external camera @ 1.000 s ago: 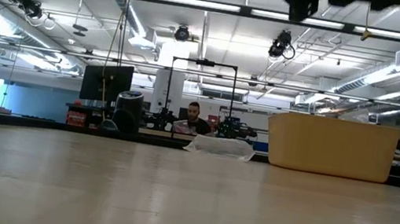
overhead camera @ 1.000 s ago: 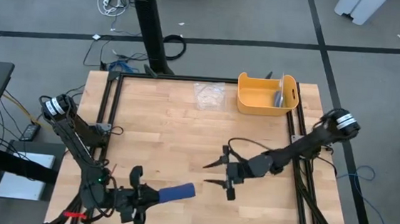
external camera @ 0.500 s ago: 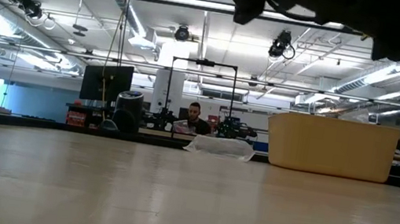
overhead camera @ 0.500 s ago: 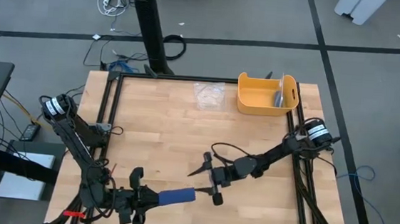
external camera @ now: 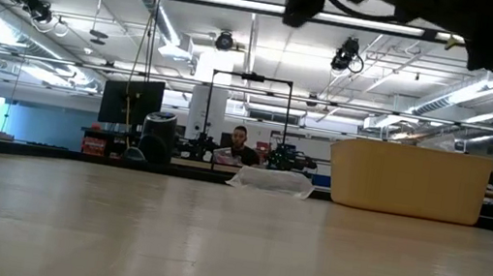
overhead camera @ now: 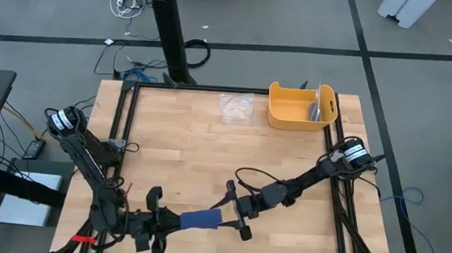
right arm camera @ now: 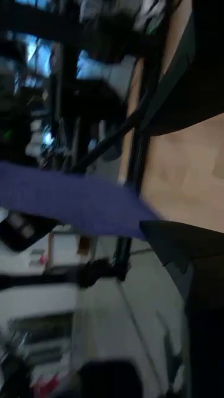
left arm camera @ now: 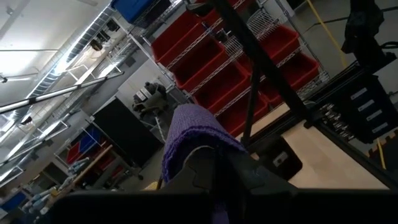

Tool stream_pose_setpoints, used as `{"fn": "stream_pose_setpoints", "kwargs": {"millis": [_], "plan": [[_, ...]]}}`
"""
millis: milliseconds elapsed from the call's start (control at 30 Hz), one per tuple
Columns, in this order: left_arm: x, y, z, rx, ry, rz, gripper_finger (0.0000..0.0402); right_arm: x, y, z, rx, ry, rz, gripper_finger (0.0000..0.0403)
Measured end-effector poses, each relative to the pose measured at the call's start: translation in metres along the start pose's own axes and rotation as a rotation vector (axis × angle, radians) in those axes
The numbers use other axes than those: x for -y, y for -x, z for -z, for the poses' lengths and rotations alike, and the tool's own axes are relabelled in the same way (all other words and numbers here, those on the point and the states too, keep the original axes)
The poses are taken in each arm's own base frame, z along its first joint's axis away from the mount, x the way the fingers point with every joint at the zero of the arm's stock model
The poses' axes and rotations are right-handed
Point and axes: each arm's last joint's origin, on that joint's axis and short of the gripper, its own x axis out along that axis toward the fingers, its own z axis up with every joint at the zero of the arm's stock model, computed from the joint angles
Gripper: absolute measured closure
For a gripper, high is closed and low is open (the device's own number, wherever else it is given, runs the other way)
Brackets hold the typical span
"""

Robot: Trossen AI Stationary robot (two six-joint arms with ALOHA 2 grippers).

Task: Roll bandage
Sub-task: Roll the violet bandage

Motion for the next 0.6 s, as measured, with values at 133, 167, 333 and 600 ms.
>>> {"fn": "stream_pose_setpoints", "kwargs": {"millis": [133, 167, 333, 600], "plan": [[0.000, 0.000, 0.000, -0.002, 0.000, -0.002, 0.0383, -0.002, 0.006, -0.005, -0.033, 0.031, 0.092, 0.0160], [0.000, 0.000, 0.000, -0.001, 0.002, -0.002, 0.0383, -0.002, 0.007, -0.007, -0.044, 0.036, 0.107, 0.0158], [0.000, 0.000, 0.000, -0.002, 0.002, -0.001, 0.0383, -0.005, 0.013, -0.009, -0.104, 0.014, 0.068, 0.0150], [0.000, 0.000, 0.000, -0.001, 0.001, 0.001, 0.0383, -0.014, 0.014, -0.012, -0.077, 0.004, 0.020, 0.0149]]}}
